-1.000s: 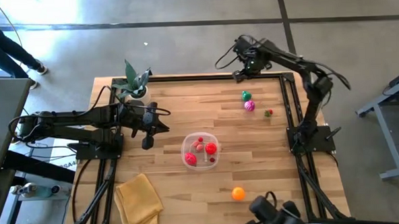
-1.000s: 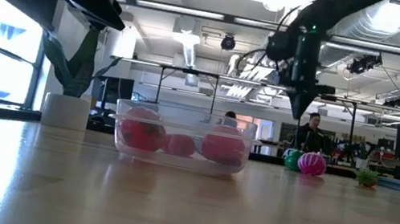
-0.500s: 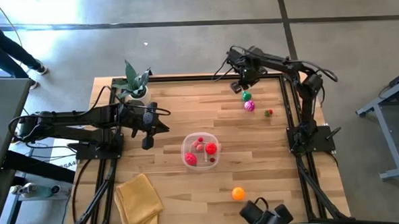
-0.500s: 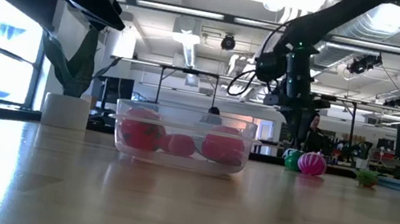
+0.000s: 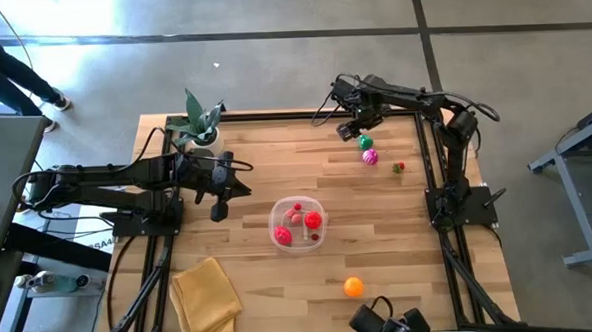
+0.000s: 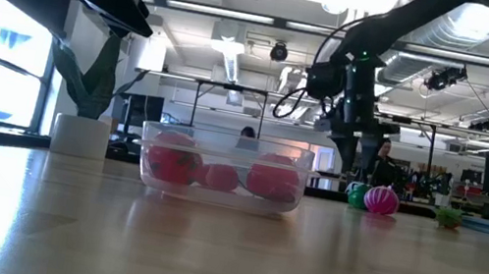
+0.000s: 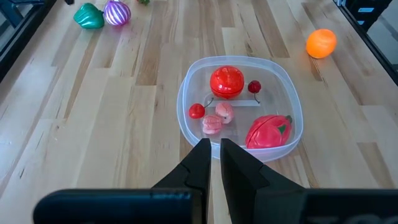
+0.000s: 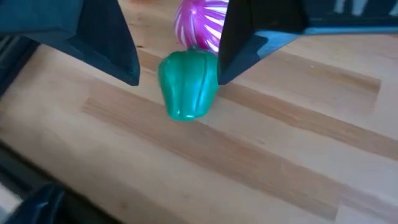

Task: Pick and placing Produce into tupperware
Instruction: Put the green bell pepper into the transparent container

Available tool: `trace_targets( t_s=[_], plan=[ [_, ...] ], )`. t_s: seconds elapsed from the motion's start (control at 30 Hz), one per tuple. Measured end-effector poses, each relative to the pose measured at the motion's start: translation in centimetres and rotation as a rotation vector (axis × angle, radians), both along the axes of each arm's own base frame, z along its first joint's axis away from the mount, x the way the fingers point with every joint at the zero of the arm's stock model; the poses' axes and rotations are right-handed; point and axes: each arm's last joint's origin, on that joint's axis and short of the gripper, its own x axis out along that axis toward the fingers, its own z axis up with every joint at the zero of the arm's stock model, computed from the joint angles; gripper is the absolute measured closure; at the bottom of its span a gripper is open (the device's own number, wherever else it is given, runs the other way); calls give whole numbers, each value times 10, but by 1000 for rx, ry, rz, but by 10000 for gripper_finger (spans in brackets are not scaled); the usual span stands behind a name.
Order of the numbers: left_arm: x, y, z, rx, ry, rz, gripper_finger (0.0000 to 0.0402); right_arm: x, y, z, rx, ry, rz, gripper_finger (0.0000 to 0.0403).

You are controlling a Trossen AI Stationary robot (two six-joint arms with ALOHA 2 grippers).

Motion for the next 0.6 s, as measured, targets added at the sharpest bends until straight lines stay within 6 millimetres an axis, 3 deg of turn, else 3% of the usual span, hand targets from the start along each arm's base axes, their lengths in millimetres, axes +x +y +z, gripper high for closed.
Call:
trace_targets(
  t_s=[0.23, 0.43, 0.6],
  plan=[
    [0, 0, 0, 0, 0, 0, 376, -16, -2, -31, 23, 13, -48, 172],
    [0, 0, 0, 0, 0, 0, 376, -25, -7, -45, 60, -100, -65, 171],
    [0, 0, 0, 0, 0, 0, 376, -32, -7, -54, 73, -98, -87, 171]
  ],
)
